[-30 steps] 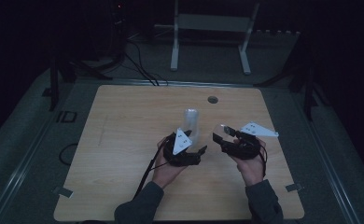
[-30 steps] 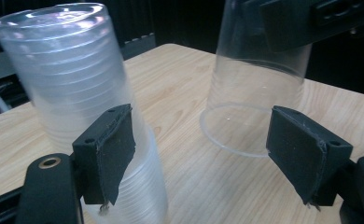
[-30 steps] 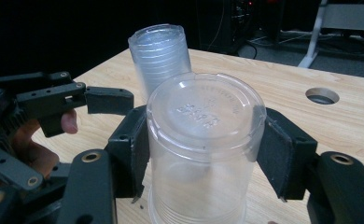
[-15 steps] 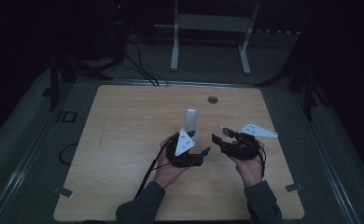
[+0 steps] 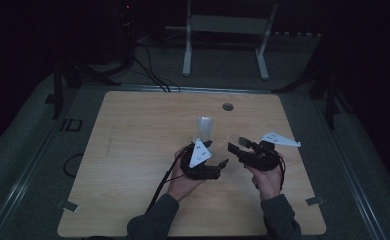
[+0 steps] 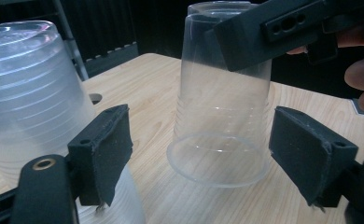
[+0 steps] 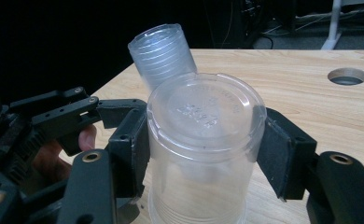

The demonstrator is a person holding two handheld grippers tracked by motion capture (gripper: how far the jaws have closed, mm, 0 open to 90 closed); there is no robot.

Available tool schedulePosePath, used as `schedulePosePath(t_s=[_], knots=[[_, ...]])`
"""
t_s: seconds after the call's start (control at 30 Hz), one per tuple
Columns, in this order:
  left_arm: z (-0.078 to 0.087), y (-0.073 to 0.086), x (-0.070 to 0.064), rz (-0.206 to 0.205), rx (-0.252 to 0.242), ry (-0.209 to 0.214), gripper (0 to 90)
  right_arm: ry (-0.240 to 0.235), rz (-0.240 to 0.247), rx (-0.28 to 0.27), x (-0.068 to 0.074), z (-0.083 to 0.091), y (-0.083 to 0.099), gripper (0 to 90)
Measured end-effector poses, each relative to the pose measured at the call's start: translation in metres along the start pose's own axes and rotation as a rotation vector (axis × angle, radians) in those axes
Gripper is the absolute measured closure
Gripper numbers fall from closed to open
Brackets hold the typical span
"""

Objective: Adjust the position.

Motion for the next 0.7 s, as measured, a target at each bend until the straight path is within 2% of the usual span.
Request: schedulePosePath(t_s=[0.23, 0.53, 0.7], knots=[[-0.004, 0.0, -0.002, -0.003, 0.009, 0.016, 17.3, -0.016, -0.036, -0.006, -0.003, 0.001, 0.001, 40.2], [-0.009, 0.001, -0.004, -0.014, 0.014, 0.025, 17.0, -0.042, -0.059, -0.013, -0.003, 0.001, 0.001, 40.3], [-0.011, 0.001, -0.006, -0.022, 0.005, 0.023, 17.1, -0.061, -0.098, -0.027, -0.005, 0.002, 0.0, 40.6]])
Point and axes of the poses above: each handheld gripper's, and its own axes: z roughly backward along the jaws, y roughly out of its underside, x roughly to its left, the point moved 4 cm from there along -z, roughly forward along the jaws, and after that the axes turned 2 degrees about z, right-handed, at the moved point
